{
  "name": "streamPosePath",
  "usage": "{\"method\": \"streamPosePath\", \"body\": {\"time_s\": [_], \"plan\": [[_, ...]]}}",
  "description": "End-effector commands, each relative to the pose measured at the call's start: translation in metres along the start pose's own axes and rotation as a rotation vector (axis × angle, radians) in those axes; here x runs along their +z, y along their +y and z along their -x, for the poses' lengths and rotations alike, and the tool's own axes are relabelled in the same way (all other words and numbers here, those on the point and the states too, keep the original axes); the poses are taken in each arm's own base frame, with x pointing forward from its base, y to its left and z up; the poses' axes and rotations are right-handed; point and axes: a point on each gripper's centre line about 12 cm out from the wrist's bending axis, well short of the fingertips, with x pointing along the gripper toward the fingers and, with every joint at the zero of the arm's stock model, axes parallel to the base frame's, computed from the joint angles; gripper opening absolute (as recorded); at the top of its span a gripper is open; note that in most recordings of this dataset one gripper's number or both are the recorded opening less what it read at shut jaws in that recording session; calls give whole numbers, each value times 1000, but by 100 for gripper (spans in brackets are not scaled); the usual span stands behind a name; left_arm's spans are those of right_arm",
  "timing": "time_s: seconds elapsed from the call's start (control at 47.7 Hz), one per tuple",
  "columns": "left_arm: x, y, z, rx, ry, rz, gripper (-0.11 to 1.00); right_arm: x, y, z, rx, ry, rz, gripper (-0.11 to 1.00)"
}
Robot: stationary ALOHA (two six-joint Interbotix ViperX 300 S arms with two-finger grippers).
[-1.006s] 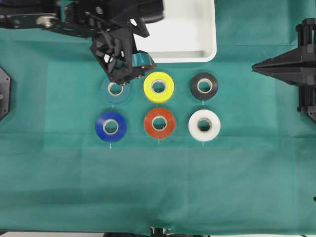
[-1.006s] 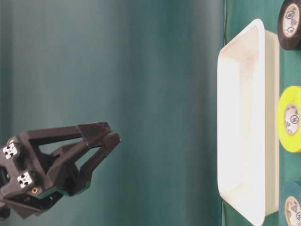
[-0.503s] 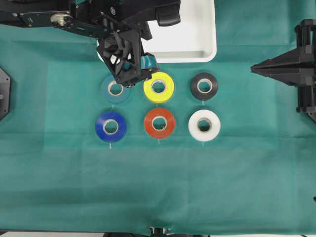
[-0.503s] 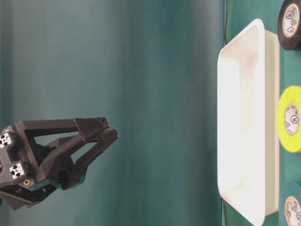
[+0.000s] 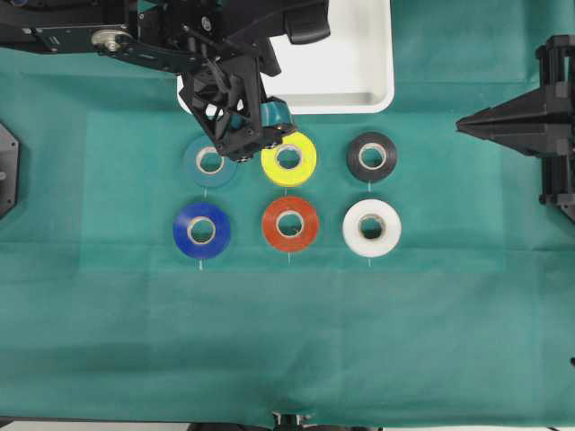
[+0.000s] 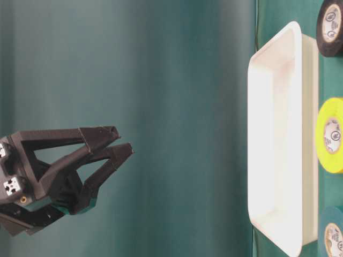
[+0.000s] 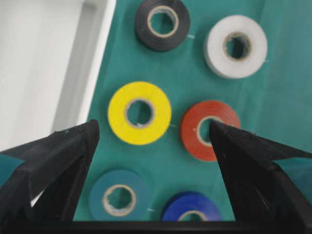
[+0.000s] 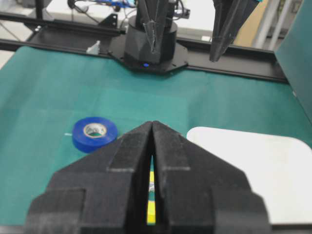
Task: Place the tape from the fixed location into the white case.
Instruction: 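Rotate the left gripper and position it above the yellow tape roll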
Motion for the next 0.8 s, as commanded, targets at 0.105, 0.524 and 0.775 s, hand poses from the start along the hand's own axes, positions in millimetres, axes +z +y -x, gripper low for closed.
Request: {"method": "streamPosePath", "body": {"time_s": [0.105,0.524,0.775], "plan": [[9,-3,11,-14,-41,109,98,11,1,-3,3,-23,-3,0],[25,-23,8,-44,-59,173,98,8,1,-5,3,-8,-1,0],[22,-21,3,-36,-39,184,98,8,1,-5,3,-8,-3,0]]}}
